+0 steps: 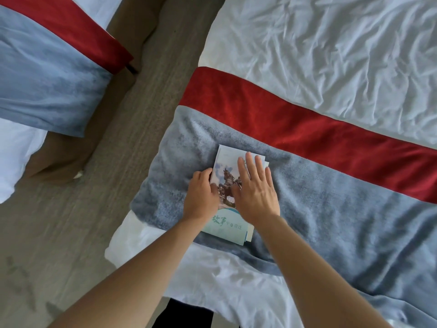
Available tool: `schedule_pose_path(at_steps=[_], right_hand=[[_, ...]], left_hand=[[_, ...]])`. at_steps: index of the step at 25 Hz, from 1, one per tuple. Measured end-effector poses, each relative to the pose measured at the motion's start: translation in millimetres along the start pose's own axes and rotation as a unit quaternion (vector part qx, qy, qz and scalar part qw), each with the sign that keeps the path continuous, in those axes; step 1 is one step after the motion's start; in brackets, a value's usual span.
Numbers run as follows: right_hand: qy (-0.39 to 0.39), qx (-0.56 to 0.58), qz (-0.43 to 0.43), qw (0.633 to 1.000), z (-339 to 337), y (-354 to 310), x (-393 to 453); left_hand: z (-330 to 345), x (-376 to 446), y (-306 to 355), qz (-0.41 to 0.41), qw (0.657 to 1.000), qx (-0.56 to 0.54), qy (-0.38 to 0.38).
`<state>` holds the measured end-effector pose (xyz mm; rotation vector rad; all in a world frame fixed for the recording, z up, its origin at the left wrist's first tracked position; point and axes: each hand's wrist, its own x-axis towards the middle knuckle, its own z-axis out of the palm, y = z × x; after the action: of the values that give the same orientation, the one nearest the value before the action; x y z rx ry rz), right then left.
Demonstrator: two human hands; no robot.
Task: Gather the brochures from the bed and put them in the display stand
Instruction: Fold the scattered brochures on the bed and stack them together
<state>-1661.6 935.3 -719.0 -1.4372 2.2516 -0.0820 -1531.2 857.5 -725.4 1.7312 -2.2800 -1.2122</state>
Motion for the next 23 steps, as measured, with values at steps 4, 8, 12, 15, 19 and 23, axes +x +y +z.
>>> schedule_pose_path(at_steps=[4, 8, 12, 15, 19, 23], right_hand=[[-0.025, -0.052, -0.038, 0.998, 19, -1, 1], [-0.007, -0.094, -0.029, 0.995, 47, 7, -3], [0.03, -0.079, -0.051, 0.995, 55, 12, 1], [0.103, 0.097, 0.04, 0.989, 48, 10, -4], [0.162, 0.378, 0.211, 0.887, 34, -10, -5], [0.171, 0.396, 0.221, 0.875, 25, -12, -5]], left_hand=[[-4, 7, -2, 0.016, 1.0, 0.001, 0.005], [7, 3, -2, 0.083, 0.991, 0.109, 0.012], [12, 3, -4, 0.077, 0.992, 0.091, 0.028], [13, 0, -1, 0.044, 0.998, -0.019, 0.038], [21, 8, 13, -0.054, 0.987, -0.149, 0.007], [24, 6, 25, -0.058, 0.991, -0.121, 0.022]])
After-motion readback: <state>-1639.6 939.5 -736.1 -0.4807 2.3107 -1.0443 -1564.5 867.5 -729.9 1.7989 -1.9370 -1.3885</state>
